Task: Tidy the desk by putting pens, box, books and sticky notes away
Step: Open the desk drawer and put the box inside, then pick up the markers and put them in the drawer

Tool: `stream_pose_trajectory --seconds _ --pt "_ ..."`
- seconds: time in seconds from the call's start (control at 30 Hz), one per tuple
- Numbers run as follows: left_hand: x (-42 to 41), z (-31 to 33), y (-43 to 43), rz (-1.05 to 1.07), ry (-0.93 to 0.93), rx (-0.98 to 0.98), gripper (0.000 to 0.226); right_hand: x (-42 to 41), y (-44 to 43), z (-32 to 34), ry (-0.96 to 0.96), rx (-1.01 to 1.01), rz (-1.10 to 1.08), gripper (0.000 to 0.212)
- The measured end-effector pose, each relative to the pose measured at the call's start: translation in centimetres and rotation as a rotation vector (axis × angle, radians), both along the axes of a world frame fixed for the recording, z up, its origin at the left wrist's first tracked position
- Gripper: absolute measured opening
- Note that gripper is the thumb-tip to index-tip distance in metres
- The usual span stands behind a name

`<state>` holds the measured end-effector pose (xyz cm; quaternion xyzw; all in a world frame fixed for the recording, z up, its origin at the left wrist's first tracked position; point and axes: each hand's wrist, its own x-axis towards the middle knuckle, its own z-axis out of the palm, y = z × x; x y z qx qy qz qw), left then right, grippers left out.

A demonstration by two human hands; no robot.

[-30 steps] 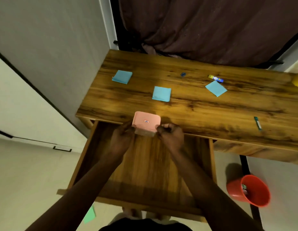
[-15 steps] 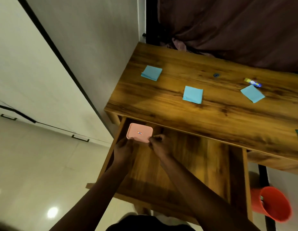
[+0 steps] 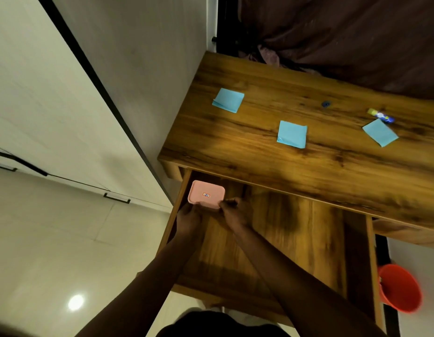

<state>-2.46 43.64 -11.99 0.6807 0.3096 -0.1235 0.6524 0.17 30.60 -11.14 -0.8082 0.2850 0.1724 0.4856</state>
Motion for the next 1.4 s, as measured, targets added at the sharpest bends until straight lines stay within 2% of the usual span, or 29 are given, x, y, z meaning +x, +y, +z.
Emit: stream_pose_trajectory --seconds 0.3,0.4,0.5,0.53,0.67,0.8,0.93,1.13,1.4 --pt "-0.5 0.6 0.1 0.009 0.059 -0.014 0.024 -0.3 0.1 -0.4 0.040 0.040 -0.038 0.026" --pt "-0.9 0.6 -0.1 0.022 0.046 -0.036 0.034 -0.5 -0.3 -0.2 0.014 0.060 -0.038 0.028" --pt "-1.5 0.0 -0.6 0.066 0.073 -0.080 0.064 -0.6 -1.0 0.4 -0.024 0.063 -0.025 0.031" --pt "-1.7 0.1 -0.9 0.072 0.108 -0.096 0.068 -0.7 -1.4 0.6 -0.036 0.074 -0.027 0.030" --pt "-1.8 3.1 -3.6 0.042 0.099 -0.168 0.026 -1.1 -3.5 1.7 -0.118 0.135 -0.076 0.020" --pt "-0.6 5.7 -6.6 -0.074 -0.001 -0.182 0.023 -1.4 -6.5 3.8 -0.208 0.219 -0.169 0.017" --pt "1.6 7.6 -10.7 -0.155 -0.133 -0.161 0.015 -1.1 -11.1 6.4 -0.347 0.159 -0.203 0.017" --pt "4.2 10.2 -18.6 -0.296 -0.228 -0.194 0.013 -1.2 -18.5 10.7 -0.526 0.208 -0.358 0.009" --pt "8.5 11.3 -30.1 -0.384 -0.289 -0.158 0.011 0.3 -30.8 11.4 -0.596 0.091 -0.377 0.013"
